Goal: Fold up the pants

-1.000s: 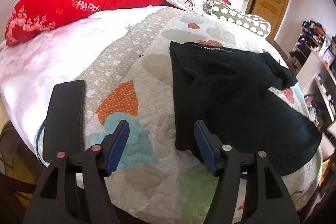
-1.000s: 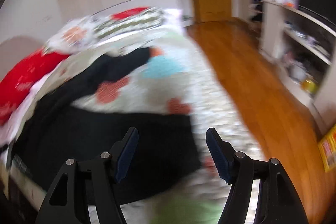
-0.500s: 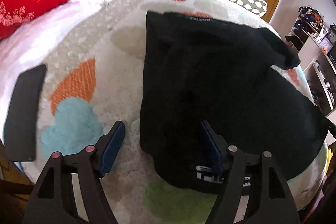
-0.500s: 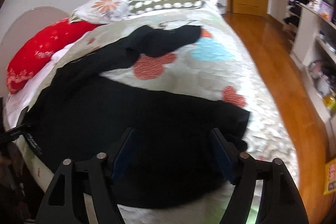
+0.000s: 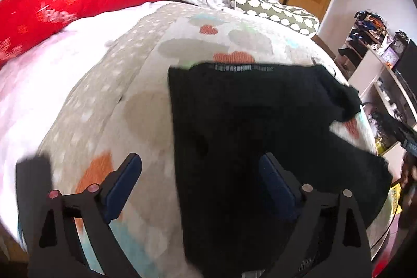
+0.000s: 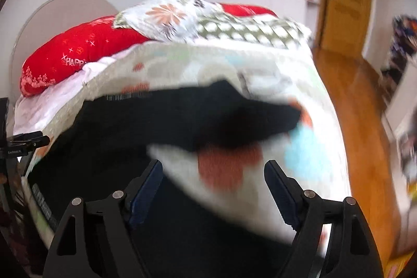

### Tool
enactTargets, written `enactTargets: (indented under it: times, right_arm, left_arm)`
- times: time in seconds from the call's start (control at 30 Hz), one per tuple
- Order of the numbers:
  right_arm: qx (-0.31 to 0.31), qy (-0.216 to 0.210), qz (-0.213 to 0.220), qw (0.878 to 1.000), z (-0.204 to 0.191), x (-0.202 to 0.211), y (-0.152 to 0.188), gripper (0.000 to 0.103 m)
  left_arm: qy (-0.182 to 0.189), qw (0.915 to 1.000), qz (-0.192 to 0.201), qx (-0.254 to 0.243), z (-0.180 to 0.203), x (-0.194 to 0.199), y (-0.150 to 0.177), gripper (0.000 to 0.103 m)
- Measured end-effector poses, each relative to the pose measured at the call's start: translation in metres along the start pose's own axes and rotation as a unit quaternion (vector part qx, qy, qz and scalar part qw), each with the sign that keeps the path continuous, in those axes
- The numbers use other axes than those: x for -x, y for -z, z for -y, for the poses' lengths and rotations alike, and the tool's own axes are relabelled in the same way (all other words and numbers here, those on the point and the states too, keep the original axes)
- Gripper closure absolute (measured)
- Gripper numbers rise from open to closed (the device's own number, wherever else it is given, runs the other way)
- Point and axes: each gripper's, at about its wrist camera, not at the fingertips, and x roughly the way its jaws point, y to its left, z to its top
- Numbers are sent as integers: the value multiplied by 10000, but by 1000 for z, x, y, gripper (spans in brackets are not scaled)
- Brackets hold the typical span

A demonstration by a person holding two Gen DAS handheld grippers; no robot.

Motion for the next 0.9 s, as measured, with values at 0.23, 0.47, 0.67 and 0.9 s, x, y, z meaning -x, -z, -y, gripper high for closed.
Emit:
enactTargets:
  times: [0.23,0.47,0.67,0.9]
  right_arm:
    - [-206,98,-502,9985,22,-110,-74,20]
    - [-405,113,-1011,9940,36,-181,-87,34]
    - [-211,-77,-877,9959,30,-164,-87,98]
    - [163,-236,80,9996,16,-61,-98,99]
  left_arm:
    - [136,9979,-484,420,-22,-77,-64,10]
    - [-129,9955,-914,205,-19,-137,-96,10]
    - [-84,9971,-718,-236,-1,-148,-102,39]
    - [190,9996,-190,-119,-8,-93,-117,98]
